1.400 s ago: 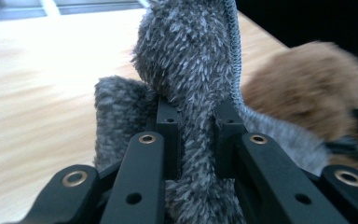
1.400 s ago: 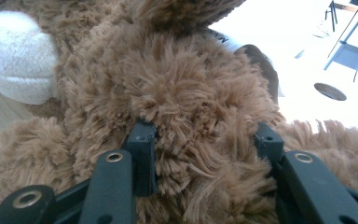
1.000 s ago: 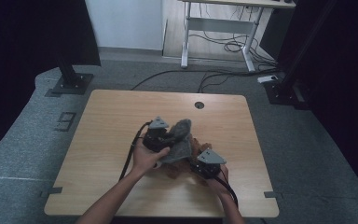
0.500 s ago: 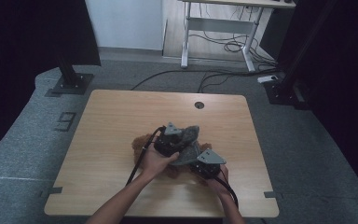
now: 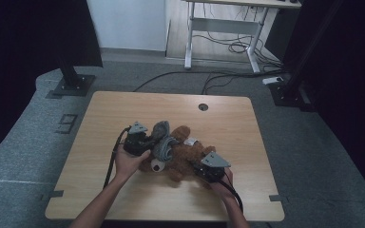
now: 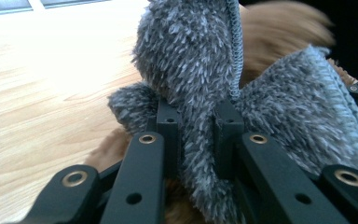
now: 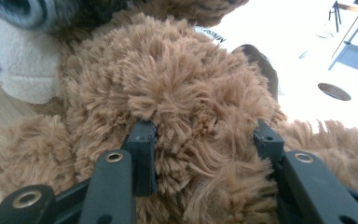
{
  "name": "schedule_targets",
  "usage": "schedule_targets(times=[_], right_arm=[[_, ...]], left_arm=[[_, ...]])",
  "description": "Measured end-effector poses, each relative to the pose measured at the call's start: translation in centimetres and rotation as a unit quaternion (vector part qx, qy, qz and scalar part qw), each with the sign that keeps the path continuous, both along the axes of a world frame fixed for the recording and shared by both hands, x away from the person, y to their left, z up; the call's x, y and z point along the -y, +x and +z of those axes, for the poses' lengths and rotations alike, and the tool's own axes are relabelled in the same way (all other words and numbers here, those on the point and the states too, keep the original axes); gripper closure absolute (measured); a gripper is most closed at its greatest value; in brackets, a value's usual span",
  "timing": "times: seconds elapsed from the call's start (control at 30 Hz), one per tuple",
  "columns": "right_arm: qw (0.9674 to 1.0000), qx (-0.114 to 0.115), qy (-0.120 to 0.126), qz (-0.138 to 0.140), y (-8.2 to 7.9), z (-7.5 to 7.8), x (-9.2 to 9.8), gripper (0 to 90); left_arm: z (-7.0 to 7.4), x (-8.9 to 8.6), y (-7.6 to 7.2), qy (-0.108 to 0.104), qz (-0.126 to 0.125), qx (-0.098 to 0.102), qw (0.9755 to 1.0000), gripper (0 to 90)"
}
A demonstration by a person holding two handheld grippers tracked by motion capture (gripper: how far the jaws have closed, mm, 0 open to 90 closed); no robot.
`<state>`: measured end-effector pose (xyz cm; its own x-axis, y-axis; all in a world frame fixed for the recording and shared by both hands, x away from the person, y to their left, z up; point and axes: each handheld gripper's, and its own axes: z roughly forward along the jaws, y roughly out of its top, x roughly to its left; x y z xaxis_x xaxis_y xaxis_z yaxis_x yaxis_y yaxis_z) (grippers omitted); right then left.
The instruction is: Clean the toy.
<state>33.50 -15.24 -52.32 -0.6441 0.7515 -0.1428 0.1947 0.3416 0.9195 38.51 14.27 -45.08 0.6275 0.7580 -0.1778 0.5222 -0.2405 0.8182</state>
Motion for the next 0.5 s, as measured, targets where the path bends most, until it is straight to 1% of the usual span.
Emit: schedule_targets(times=[0.17, 0.27, 0.37, 0.4, 0.5], right_arm=[[1.0, 0.0, 0.001, 0.0, 0.0, 0.0, 0.0, 54.5], [1.0, -0.001, 0.002, 0.001, 0.0, 0.0, 0.1, 54.5], [1.0, -0.001, 0.003, 0.002, 0.0, 0.0, 0.1, 54.4], [1.0, -0.001, 0.003, 0.001, 0.0, 0.0, 0.1, 54.4], [1.0, -0.002, 0.004, 0.001, 0.0, 0.0, 0.1, 54.4]], left_arm=[[-0.1, -1.8, 0.1, -0.009, 0.017, -0.003, 0.9998, 76.8], [-0.3, -3.2, 0.1, -0.009, 0.037, -0.003, 0.9993, 76.8], [-1.0, -4.8, 0.1, -0.017, 0.047, -0.015, 0.9986, 76.9], [-1.2, -5.2, 0.0, -0.017, 0.053, -0.016, 0.9983, 76.9], [-1.8, -6.6, 0.0, -0.012, 0.071, -0.023, 0.9972, 76.9]])
